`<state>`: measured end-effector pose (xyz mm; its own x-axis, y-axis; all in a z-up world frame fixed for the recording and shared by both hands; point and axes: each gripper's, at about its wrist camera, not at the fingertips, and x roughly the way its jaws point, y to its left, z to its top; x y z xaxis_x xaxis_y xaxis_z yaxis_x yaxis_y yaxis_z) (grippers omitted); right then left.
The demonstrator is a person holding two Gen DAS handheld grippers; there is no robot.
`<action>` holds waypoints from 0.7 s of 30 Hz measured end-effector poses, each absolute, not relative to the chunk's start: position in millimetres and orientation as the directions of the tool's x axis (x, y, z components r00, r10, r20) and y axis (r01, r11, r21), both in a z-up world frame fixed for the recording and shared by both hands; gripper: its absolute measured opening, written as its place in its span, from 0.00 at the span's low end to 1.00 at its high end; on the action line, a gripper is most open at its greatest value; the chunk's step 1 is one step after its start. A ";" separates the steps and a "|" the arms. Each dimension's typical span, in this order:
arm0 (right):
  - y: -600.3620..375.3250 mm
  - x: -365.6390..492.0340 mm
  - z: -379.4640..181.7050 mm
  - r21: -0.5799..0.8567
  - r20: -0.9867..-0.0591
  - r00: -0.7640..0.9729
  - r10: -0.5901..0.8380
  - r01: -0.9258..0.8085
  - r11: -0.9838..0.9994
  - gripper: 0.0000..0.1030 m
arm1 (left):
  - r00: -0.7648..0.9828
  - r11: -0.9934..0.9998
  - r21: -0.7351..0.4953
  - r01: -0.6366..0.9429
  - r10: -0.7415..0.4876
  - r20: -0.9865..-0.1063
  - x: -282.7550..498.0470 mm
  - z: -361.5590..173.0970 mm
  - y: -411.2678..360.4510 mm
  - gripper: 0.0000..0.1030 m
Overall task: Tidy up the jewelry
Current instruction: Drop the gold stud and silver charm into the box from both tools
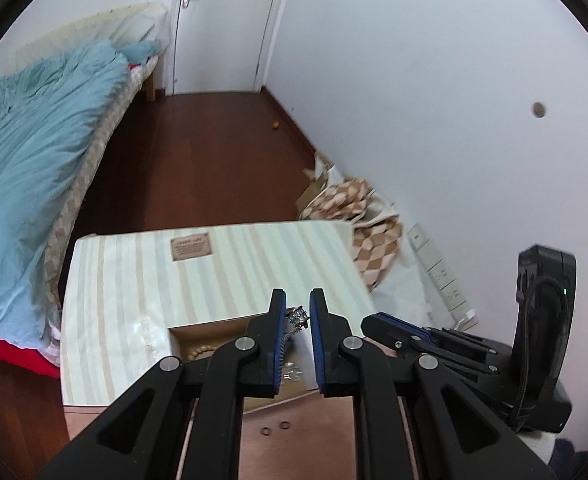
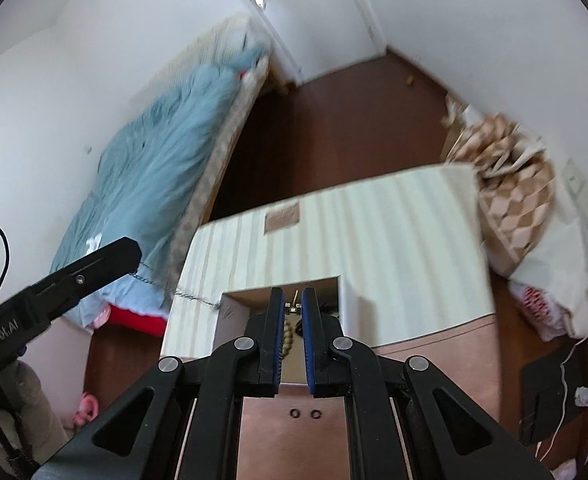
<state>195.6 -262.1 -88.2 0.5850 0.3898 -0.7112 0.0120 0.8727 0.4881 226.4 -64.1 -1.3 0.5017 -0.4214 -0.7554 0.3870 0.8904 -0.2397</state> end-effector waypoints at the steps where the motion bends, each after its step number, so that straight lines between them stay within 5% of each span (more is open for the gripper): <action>1: -257.2 205.1 -94.9 0.487 -0.728 0.558 0.399 0.010 0.873 0.09 | 0.491 0.896 -0.236 0.376 -0.409 -0.769 233.7 -9.0 -61.1 0.09; 17: -209.8 284.6 -171.4 0.375 -0.891 0.283 0.355 0.018 0.927 0.09 | 0.336 0.960 -0.211 0.186 -0.264 -0.904 278.6 -107.5 -24.1 0.14; 18: -209.4 287.0 -176.5 0.376 -0.897 0.261 0.356 0.028 0.926 0.09 | 0.336 0.969 -0.180 0.170 -0.229 -0.914 280.7 -110.5 -21.8 0.19; 19: -209.1 287.6 -178.3 0.372 -0.902 0.252 0.352 0.037 0.927 0.09 | 0.335 0.976 -0.154 0.157 -0.199 -0.921 282.1 -112.7 -20.3 0.41; 20: -208.8 288.2 -179.6 0.369 -0.906 0.242 0.348 0.043 0.929 0.09 | 0.337 0.981 -0.131 0.142 -0.172 -0.926 283.4 -114.5 -17.6 0.73; 21: -209.1 288.6 -181.6 0.367 -0.909 0.230 0.347 0.049 0.929 0.09 | 0.343 0.983 -0.124 0.136 -0.165 -0.925 283.8 -115.3 -14.8 0.85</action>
